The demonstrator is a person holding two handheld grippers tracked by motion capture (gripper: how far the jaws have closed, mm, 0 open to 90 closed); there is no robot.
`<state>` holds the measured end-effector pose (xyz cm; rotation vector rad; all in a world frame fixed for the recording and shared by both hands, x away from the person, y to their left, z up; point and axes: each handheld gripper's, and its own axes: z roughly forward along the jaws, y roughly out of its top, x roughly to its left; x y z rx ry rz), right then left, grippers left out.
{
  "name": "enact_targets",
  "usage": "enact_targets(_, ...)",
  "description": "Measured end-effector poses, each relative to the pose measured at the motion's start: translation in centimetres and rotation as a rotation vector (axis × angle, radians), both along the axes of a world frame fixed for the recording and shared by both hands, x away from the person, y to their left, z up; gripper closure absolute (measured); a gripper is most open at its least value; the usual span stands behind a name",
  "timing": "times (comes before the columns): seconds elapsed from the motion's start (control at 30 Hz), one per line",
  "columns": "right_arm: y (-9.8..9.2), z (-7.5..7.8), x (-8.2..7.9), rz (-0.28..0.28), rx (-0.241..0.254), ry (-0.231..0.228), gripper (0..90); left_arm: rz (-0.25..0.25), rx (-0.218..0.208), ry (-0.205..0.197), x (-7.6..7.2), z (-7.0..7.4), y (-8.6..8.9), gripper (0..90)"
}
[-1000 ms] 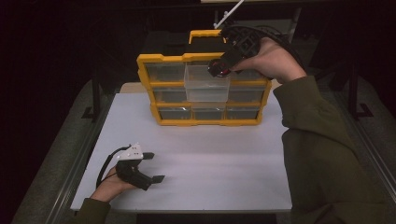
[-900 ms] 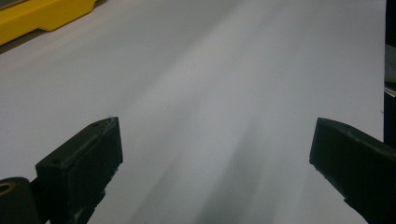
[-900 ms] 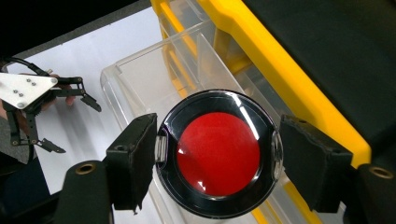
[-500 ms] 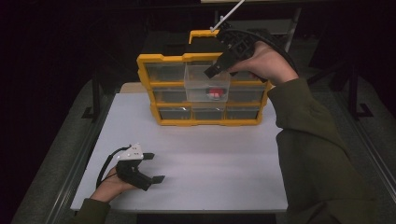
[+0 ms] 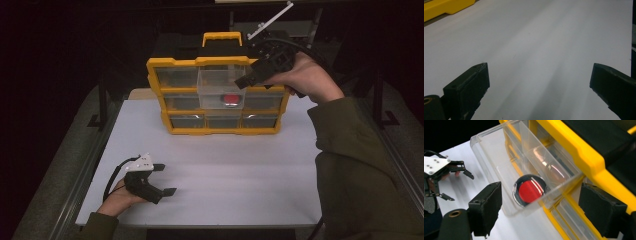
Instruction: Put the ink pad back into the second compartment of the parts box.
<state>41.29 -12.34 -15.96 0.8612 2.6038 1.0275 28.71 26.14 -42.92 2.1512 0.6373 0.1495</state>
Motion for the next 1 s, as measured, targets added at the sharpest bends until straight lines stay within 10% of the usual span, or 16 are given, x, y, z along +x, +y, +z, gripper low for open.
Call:
enact_targets(0.43, -2.0, -2.7, -1.8, 0.008, 0.040, -0.009, 13.2, -0.002, 0.001, -0.002, 0.0, 0.0, 0.0, 1.7)
enact_targets(1.0, -2.8, -9.8, -3.8, -0.005, 0.037, -0.014, 7.3, -0.008, 0.003, -0.001, -0.1, -0.1, -0.3, 1.7)
